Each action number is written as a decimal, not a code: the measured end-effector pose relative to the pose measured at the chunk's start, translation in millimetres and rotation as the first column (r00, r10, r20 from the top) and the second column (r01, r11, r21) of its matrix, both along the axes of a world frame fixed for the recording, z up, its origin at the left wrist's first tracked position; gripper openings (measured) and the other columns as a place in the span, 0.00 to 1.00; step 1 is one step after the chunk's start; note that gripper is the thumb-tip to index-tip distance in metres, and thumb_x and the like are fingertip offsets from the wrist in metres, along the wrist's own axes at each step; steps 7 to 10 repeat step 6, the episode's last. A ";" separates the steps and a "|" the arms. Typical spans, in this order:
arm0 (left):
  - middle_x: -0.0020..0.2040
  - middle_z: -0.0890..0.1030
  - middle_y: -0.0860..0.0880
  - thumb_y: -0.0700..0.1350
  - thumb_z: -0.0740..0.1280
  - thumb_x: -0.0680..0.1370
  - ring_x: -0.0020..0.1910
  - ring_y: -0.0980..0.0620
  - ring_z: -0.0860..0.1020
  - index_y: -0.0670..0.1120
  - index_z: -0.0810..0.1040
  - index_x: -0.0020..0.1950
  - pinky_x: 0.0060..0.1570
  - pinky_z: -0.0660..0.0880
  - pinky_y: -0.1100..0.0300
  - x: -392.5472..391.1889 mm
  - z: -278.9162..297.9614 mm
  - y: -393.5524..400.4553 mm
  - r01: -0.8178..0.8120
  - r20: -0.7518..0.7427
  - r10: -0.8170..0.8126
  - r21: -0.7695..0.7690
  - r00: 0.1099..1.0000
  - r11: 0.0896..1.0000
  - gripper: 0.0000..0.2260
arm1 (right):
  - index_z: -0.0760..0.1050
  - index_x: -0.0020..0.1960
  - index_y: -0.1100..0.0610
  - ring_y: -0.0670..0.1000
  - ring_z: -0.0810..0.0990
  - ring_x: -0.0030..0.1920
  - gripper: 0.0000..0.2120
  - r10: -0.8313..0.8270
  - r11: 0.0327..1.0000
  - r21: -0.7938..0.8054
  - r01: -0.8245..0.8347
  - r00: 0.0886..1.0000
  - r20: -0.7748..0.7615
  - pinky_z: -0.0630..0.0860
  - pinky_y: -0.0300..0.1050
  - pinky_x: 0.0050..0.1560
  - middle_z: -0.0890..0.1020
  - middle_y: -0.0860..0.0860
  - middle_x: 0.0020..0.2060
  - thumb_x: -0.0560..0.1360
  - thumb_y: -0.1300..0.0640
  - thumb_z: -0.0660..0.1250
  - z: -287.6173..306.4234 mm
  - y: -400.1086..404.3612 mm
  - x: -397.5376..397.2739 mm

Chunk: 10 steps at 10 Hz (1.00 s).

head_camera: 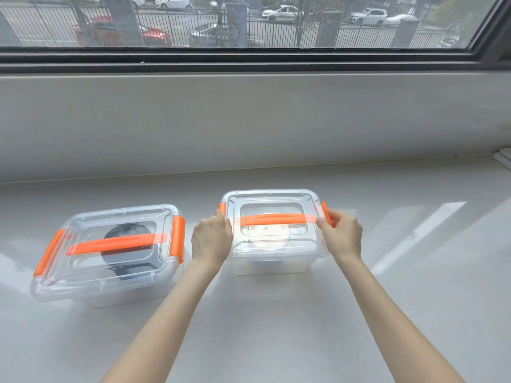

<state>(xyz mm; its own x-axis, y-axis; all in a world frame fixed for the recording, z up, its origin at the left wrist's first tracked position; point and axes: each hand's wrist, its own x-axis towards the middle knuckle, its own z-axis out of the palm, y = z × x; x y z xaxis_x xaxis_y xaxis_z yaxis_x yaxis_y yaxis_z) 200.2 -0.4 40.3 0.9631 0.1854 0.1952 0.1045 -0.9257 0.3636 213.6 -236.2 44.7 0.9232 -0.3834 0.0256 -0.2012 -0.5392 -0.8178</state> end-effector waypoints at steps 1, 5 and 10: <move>0.43 0.82 0.33 0.43 0.54 0.79 0.45 0.35 0.78 0.36 0.74 0.56 0.41 0.70 0.48 -0.1 -1.0 0.4 -0.003 0.005 0.003 -0.014 1.000 1.000 0.15 | 0.77 0.59 0.56 0.60 0.73 0.36 0.14 0.048 0.964 -0.265 -0.038 0.998 0.029 0.67 0.46 0.38 0.79 0.59 0.31 0.76 0.59 0.61 -0.7 8.2 -1.4; 0.46 0.82 0.35 0.44 0.53 0.79 0.47 0.36 0.78 0.37 0.70 0.63 0.41 0.71 0.50 -8.2 -2.7 -2.6 -0.042 -0.067 0.040 -0.031 0.997 0.999 0.17 | 0.72 0.62 0.63 0.63 0.79 0.44 0.18 0.094 0.804 -0.586 -0.102 0.995 -0.043 0.65 0.46 0.36 0.81 0.63 0.44 0.74 0.69 0.54 -1.1 18.2 3.0; 0.49 0.81 0.35 0.46 0.55 0.78 0.51 0.36 0.77 0.36 0.72 0.55 0.43 0.70 0.51 -5.4 7.8 1.4 0.005 -0.171 -0.023 -0.107 0.985 0.994 0.14 | 0.70 0.58 0.67 0.64 0.76 0.52 0.13 0.088 0.824 -0.549 -0.142 0.988 -0.123 0.70 0.50 0.44 0.79 0.64 0.52 0.76 0.64 0.55 9.4 20.1 6.2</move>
